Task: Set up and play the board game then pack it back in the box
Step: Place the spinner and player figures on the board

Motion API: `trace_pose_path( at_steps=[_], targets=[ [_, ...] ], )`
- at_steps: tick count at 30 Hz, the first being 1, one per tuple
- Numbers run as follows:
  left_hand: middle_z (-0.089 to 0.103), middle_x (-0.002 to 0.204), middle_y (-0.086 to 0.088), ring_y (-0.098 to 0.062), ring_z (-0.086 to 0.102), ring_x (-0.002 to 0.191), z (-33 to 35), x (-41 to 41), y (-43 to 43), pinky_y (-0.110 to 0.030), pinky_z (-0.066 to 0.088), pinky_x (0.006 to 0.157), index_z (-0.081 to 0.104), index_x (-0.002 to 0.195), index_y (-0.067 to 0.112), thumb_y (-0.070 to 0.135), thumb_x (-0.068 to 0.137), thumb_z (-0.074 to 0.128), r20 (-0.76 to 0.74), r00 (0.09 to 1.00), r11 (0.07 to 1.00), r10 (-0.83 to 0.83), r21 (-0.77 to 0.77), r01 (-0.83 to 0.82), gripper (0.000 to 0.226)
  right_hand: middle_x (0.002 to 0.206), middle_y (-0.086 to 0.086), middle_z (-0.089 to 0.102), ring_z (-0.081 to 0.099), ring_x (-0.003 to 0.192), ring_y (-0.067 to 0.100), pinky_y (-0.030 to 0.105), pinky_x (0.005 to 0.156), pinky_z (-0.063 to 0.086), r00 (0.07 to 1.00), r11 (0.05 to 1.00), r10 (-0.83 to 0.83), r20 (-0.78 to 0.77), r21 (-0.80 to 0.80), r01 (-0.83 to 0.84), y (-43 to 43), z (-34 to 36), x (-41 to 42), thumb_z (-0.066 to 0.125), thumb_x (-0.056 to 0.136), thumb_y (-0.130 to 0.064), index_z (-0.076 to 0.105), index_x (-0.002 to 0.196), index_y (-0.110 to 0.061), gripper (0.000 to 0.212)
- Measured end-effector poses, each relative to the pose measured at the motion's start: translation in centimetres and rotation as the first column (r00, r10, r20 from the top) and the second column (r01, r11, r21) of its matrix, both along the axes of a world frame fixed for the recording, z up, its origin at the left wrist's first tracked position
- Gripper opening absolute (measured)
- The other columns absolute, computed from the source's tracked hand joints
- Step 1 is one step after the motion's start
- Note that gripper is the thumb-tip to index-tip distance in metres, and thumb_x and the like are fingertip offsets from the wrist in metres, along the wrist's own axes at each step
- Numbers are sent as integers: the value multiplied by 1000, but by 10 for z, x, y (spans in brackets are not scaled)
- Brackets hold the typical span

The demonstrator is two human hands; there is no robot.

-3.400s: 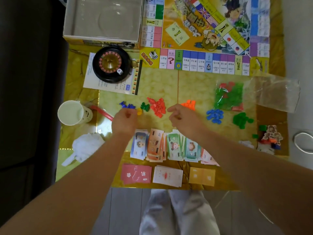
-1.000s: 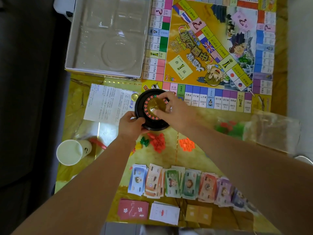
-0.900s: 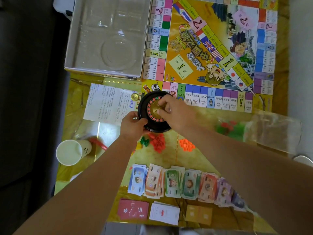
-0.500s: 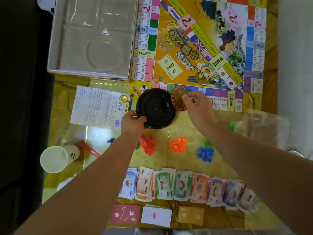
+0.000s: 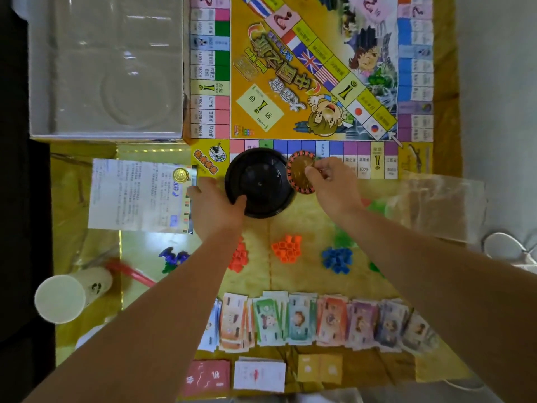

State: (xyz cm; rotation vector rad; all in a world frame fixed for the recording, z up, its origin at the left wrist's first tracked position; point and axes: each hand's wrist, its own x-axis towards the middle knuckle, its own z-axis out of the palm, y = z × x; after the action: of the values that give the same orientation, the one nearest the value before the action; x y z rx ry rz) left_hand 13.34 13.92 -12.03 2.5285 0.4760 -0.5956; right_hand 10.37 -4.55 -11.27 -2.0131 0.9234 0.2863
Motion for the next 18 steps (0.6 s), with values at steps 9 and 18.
trace_pose_path(
  at_steps=[9, 18],
  targets=[
    [64, 102, 2, -20, 58, 94, -4, 9, -43, -31, 43, 71, 64, 106, 21, 22, 88, 62, 185, 929, 944, -320, -20, 329, 18, 86, -13, 53, 51, 75, 0, 6, 53, 35, 1000, 1000, 6, 0, 14, -6, -13, -5, -1, 58, 95, -34, 59, 109, -19, 20],
    [67, 105, 2, -24, 62, 95, -20, 21, -44, -33, 46, 74, 67, 103, 24, 28, 88, 62, 150, 956, 966, -251, 105, 237, 17, 82, -13, 56, 52, 71, 0, 6, 56, 38, 999, 995, 42, 33, 91, -45, -13, -10, 5, 61, 93, -28, 58, 103, -20, 13]
  ],
)
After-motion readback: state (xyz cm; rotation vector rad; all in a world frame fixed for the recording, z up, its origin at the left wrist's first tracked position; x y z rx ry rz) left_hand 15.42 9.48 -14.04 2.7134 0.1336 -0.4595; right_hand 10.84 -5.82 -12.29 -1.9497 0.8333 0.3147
